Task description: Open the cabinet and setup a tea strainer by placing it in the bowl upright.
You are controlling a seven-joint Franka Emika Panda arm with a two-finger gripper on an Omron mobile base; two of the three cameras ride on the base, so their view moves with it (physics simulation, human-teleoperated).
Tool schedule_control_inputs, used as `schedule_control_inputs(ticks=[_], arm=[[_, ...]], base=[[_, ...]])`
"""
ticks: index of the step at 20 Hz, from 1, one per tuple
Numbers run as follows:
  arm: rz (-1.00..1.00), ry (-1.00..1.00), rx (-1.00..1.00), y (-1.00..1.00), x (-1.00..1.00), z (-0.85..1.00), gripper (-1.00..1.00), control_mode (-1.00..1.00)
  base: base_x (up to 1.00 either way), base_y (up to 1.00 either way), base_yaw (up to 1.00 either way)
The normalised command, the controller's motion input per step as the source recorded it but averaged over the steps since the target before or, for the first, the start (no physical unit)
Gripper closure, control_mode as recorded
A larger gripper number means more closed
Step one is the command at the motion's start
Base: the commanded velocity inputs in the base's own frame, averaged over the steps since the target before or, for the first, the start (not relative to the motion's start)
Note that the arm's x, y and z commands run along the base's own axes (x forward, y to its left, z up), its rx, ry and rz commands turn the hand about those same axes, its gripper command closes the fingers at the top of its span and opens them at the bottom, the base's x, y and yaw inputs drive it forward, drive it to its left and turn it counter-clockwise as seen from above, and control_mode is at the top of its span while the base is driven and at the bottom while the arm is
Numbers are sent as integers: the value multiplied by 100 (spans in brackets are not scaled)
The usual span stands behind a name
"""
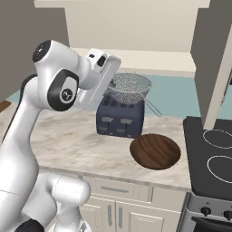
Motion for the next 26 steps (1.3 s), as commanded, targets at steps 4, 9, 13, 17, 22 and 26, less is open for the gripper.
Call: schedule_control_inputs(ticks=[4, 9, 13, 17, 22, 26], arm=[[-29, 4, 19, -33, -89, -53, 100, -100], [-17, 0, 10, -32, -39, -86, 100, -100], [-2, -1, 0, -2, 0, -88, 100, -100], [0, -2, 0, -6, 3, -76, 100, -100], [0, 0, 0, -21, 35, -53, 100, -100], [0, 0, 0, -29, 57, -38, 100, -100]], base=[[0, 0, 0], [0, 0, 0], [0, 0, 0], [0, 0, 0], [0, 0, 0], [0, 0, 0]])
